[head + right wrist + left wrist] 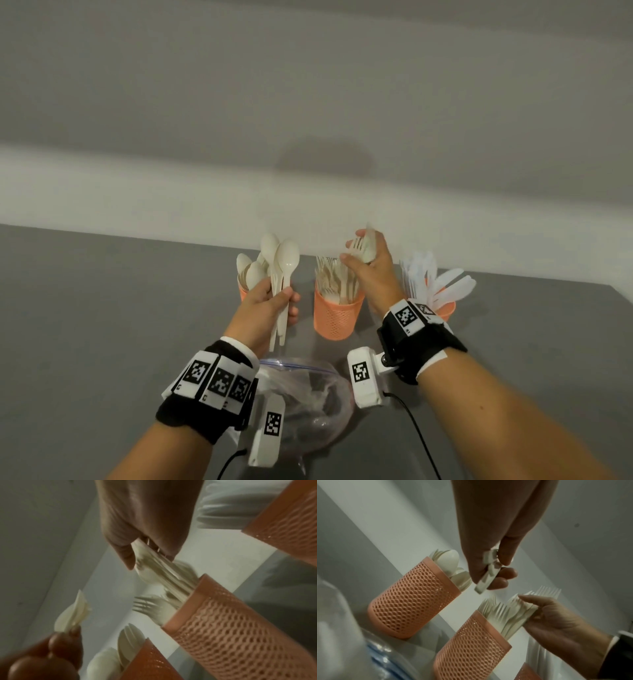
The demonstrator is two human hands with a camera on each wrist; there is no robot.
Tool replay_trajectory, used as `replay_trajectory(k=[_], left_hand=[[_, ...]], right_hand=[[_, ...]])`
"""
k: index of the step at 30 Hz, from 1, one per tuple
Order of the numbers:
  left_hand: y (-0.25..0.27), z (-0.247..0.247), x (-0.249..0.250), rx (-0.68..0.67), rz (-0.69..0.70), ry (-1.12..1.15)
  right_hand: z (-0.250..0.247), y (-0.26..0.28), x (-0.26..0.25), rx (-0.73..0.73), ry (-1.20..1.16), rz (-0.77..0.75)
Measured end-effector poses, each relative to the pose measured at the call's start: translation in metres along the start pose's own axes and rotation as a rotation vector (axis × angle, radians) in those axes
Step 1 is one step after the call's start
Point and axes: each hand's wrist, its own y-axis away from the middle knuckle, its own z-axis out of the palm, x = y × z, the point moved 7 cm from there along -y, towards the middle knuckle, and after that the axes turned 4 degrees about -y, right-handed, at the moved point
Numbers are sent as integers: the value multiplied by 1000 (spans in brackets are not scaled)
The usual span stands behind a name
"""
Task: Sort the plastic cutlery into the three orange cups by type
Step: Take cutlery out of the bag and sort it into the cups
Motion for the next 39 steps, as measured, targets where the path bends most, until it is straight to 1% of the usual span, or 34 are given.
replay_trajectory(k=[2, 5, 7, 9, 11, 12, 13, 14, 15, 16, 17, 18, 20, 21, 22, 24, 25, 26, 27, 29, 30, 31, 32, 33, 34, 36, 38, 39], left_hand=[[-1, -4, -2, 0, -3, 4], [-1, -4, -3, 5, -5, 3], [0, -3, -3, 14, -5, 0], [-1, -3, -4, 15, -5, -31], [-2, -1, -4, 16, 1, -57], [-2, -1, -4, 20, 7, -73], [-1, -1, -4, 22, 16, -96], [0, -1, -4, 17, 27, -117], [0, -1, -2, 7, 38, -132], [1, 0, -1, -3, 49, -141], [1, 2, 1, -9, 57, -151], [2, 4, 3, -12, 70, -168], [4, 13, 9, -42, 120, -272], [6, 19, 13, -83, 154, -357], [7, 24, 15, -139, 186, -438], [10, 28, 17, -243, 210, -626], [10, 26, 19, -260, 219, -708], [9, 19, 24, -237, 229, -732], [6, 9, 32, -157, 237, -697], [-1, -24, 49, 101, 284, -600], [-4, -42, 56, 224, 297, -593], [-9, -57, 58, 309, 286, -612], [-15, -69, 55, 350, 247, -650], [-22, -76, 50, 342, 193, -683], [-29, -79, 42, 298, 134, -700], [-41, -75, 26, 159, 43, -681], [-49, -69, 13, 43, 26, -651], [-53, -68, 10, 26, 34, -639]], right_hand=[[-2, -4, -12, 42, 79, -122], [0, -10, -11, 50, 301, -186], [5, -12, 0, -33, 529, -215], [12, -10, 15, -174, 719, -216], [17, -8, 28, -313, 891, -186], [19, -7, 29, -348, 942, -154], [20, -7, 26, -351, 943, -129], [20, -5, 16, -317, 905, -138], [22, -3, 2, -248, 835, -187], [24, 2, -14, -174, 733, -241], [29, 8, -27, -142, 598, -251], [38, 15, -37, -168, 449, -206], [60, 30, -40, -281, 207, -10], [69, 36, -36, -318, 128, 77], [75, 40, -32, -327, 47, 136], [79, 38, -30, -277, -120, 175], [78, 35, -32, -251, -186, 153], [75, 29, -35, -221, -201, 103], [71, 23, -40, -184, -170, 42], [64, 10, -48, -78, -129, -46], [62, 4, -48, -21, -140, -57], [62, -1, -46, 22, -156, -63], [65, -6, -44, 56, -169, -69], [71, -9, -43, 84, -178, -71], [77, -13, -41, 97, -186, -70], [93, -18, -35, 98, -188, -53], [105, -20, -24, 90, -172, -44], [109, -20, -19, 85, -160, -47]])
